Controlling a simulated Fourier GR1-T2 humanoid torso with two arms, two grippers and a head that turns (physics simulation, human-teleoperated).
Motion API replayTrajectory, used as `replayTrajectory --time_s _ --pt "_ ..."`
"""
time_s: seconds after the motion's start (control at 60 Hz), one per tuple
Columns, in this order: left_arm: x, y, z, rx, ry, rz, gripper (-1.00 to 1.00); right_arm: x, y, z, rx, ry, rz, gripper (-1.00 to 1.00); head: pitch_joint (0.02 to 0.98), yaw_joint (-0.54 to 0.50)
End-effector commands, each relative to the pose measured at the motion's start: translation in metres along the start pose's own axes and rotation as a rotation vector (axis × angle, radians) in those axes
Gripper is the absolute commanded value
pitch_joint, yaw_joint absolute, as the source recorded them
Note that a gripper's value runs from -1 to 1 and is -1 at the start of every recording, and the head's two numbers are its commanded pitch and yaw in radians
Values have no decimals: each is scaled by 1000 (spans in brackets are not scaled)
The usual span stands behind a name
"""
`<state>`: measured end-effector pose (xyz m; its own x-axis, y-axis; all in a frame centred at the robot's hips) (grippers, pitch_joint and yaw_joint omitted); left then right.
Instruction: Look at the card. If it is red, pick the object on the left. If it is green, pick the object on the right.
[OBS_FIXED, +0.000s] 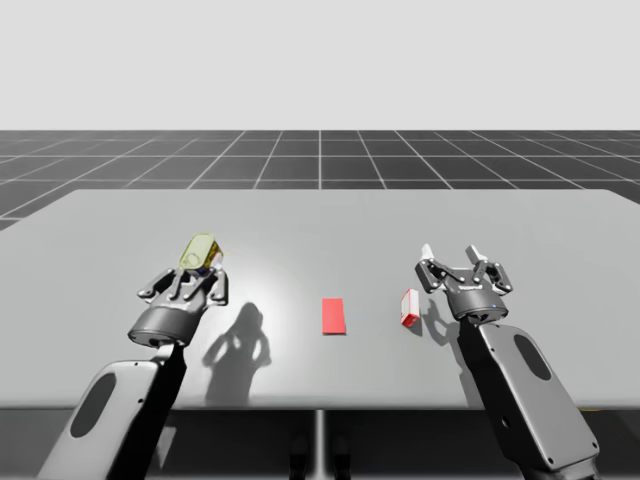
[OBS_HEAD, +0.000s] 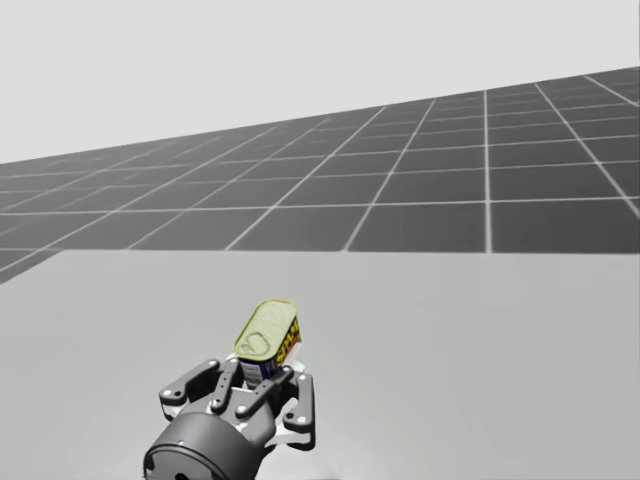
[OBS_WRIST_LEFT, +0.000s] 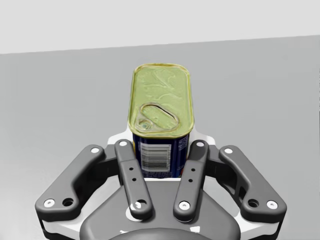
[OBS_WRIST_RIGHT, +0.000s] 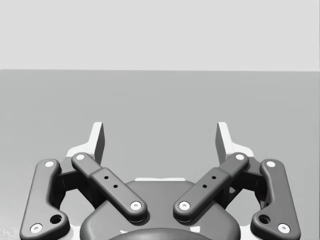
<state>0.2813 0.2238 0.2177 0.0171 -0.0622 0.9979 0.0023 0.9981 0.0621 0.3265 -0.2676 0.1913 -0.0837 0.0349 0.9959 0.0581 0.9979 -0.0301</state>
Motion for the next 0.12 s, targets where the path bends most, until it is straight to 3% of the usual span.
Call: replayTrajectory --time_s 0.017,0.117 --pt "67 -5 -6 -103 -171 -66 1000 -1 1 0 3 1 8 -1000 426 343" --pt "100 -4 0 -97 -263 -89 1000 -2 1 -1 9 1 13 -1000 430 344"
